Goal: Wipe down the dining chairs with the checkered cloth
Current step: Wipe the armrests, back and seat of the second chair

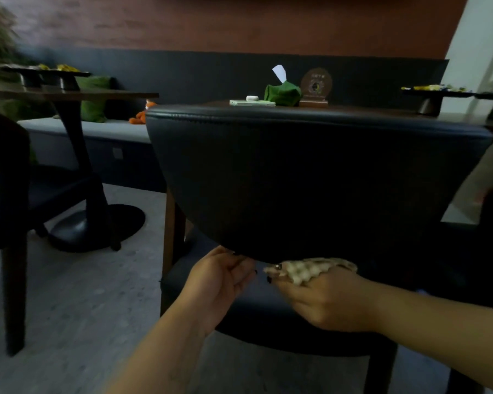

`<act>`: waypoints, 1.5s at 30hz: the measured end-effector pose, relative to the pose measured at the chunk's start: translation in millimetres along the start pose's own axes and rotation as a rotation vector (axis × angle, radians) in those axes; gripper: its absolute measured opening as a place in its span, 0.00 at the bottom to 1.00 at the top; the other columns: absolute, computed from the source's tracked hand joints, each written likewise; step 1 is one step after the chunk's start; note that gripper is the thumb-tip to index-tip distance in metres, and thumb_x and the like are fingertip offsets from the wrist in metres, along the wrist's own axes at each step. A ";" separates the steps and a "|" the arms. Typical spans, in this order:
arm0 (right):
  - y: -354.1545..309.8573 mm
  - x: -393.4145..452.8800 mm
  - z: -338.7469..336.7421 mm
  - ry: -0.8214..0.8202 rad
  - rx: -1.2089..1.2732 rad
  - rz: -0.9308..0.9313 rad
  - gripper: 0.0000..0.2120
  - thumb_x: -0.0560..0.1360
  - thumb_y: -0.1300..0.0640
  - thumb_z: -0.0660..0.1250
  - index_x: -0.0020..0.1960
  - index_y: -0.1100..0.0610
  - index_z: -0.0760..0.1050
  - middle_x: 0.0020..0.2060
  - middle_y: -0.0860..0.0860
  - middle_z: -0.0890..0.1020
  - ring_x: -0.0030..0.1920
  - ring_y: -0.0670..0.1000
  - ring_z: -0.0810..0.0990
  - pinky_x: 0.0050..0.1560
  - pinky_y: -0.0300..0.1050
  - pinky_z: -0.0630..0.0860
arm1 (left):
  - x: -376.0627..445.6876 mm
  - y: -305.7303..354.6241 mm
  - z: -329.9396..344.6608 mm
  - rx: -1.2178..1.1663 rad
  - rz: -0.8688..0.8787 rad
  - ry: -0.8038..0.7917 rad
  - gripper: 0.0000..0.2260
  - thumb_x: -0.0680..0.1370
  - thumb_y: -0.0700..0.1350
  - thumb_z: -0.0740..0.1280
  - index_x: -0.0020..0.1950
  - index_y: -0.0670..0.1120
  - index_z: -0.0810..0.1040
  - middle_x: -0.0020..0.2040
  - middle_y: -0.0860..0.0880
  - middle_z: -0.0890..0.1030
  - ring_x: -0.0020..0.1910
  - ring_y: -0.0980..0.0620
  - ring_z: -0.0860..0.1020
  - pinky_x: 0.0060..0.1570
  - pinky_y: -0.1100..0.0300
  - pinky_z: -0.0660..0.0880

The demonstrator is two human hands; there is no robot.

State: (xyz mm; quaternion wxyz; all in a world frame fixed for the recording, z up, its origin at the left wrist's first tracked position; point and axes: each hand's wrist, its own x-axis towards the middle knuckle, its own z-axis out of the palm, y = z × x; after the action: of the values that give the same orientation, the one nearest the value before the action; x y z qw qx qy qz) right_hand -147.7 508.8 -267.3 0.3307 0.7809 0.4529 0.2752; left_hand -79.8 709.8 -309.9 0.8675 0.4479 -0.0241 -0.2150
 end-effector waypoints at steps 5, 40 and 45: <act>45.2 36.9 -67.4 0.419 0.102 0.152 0.13 0.80 0.66 0.58 0.59 0.67 0.78 0.59 0.62 0.79 0.62 0.60 0.77 0.60 0.54 0.76 | 3.7 2.0 4.0 0.013 -0.005 0.058 0.16 0.80 0.32 0.53 0.62 0.41 0.74 0.57 0.39 0.82 0.51 0.44 0.81 0.58 0.47 0.74; -2.4 58.2 -15.0 -0.283 -0.317 -0.135 0.22 0.78 0.66 0.49 0.56 0.59 0.82 0.55 0.60 0.82 0.54 0.58 0.82 0.51 0.48 0.80 | 3.2 19.9 -9.5 -0.010 0.019 0.013 0.16 0.79 0.31 0.53 0.62 0.40 0.75 0.53 0.37 0.80 0.45 0.44 0.79 0.50 0.52 0.75; 47.0 106.2 -82.3 0.265 -0.112 0.164 0.14 0.79 0.64 0.58 0.58 0.65 0.80 0.57 0.62 0.81 0.61 0.62 0.78 0.66 0.54 0.71 | 12.2 21.1 -24.6 -0.012 0.065 0.033 0.22 0.76 0.29 0.56 0.67 0.44 0.75 0.47 0.46 0.85 0.42 0.49 0.84 0.38 0.56 0.80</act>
State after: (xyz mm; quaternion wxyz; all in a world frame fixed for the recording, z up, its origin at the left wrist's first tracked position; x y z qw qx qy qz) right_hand -136.5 607.7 -165.6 0.2875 0.7524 0.4114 0.4266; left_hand -55.5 734.5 -309.8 0.8771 0.4450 -0.0227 -0.1795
